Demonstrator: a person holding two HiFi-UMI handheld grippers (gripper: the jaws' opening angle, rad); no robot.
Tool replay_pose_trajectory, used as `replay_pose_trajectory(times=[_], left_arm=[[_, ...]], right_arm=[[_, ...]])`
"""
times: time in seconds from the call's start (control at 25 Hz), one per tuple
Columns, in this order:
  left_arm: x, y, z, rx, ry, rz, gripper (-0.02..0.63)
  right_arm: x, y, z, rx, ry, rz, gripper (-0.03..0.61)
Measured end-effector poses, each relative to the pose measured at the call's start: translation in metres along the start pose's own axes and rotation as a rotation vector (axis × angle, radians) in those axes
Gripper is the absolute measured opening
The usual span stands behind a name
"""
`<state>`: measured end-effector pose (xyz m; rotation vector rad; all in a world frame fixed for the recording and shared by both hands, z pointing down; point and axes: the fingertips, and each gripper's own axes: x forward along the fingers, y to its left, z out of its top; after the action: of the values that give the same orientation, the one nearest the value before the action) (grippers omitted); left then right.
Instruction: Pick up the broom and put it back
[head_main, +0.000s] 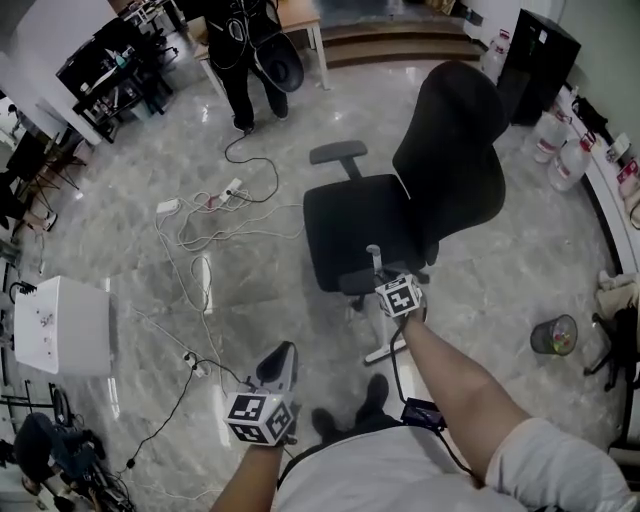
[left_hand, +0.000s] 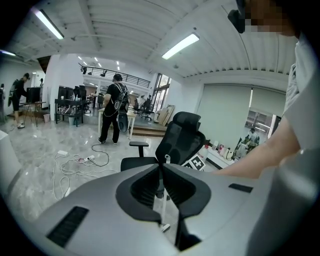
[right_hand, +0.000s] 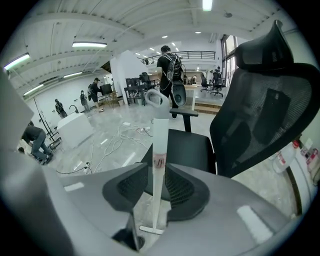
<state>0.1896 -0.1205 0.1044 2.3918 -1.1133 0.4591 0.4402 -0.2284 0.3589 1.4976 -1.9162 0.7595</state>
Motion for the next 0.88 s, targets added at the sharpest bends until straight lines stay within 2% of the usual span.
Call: replay_pose_trajectory(times=[0.16, 0.32, 0.52, 0.72, 0.88], left_arm=[[0.007, 0.000, 0.004, -0.002, -0.011, -0.004, 0.029], [0.018, -0.013, 0.017, 0.015, -0.025, -0.023, 0.029], [0.039, -0.049, 0.059, 0.039, -0.097, -0.062, 0.029], [0.049, -0.089, 0.103, 0.063, -0.187, -0.108, 0.029], [0.050, -0.118, 0.139, 0.112, -0.249, -0.160, 0.029]], right_arm=[[-0.005, -0.007, 0.007, 0.021, -0.041, -0.004, 0.114], [-0.047, 0.002, 0.042, 0.032, -0.145, 0.027, 0.113], [-0.138, 0.022, 0.114, -0.015, -0.305, 0.112, 0.104], [-0.242, 0.046, 0.178, -0.070, -0.485, 0.193, 0.066], [-0.310, 0.072, 0.213, -0.110, -0.575, 0.267, 0.044]])
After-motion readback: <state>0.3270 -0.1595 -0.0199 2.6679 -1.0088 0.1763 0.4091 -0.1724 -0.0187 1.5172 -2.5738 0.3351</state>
